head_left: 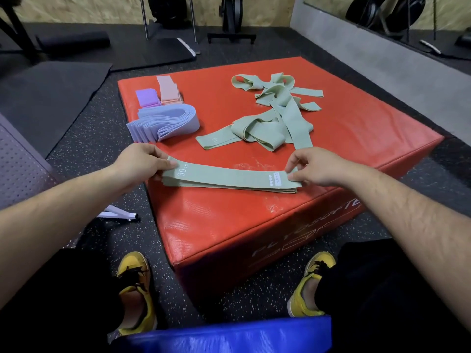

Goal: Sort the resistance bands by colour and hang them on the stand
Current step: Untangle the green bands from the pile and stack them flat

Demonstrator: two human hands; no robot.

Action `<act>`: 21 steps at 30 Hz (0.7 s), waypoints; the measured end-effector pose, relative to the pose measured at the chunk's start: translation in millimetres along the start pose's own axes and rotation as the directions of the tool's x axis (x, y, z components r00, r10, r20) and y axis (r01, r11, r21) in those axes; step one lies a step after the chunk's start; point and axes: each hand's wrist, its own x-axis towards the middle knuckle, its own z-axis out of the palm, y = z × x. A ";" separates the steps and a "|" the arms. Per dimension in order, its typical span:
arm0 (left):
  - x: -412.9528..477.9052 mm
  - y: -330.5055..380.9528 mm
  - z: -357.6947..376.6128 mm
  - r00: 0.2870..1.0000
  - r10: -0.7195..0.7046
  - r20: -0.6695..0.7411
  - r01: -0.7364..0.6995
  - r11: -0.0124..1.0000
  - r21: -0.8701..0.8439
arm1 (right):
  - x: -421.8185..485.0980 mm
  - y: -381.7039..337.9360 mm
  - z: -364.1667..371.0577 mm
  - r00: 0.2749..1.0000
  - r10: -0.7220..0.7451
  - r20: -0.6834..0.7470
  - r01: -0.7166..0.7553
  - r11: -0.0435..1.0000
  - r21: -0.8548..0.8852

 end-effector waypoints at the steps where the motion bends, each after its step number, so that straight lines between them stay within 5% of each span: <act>1: 0.7 -2.1 1.3 1.000 -0.001 0.001 0.001 1.000 0.005 | 0.5 0.1 1.7 1.000 0.002 -0.002 -0.002 1.000 -0.018; 15: 0.9 -16.0 10.1 0.991 0.106 -0.076 -0.092 0.982 0.167 | 4.4 -1.7 14.7 1.000 0.028 0.000 -0.027 0.993 -0.114; 21: 6.1 -18.1 6.7 0.938 0.341 0.056 -0.318 0.790 0.524 | 2.4 -2.2 12.7 1.000 -0.014 -0.004 0.013 0.979 -0.204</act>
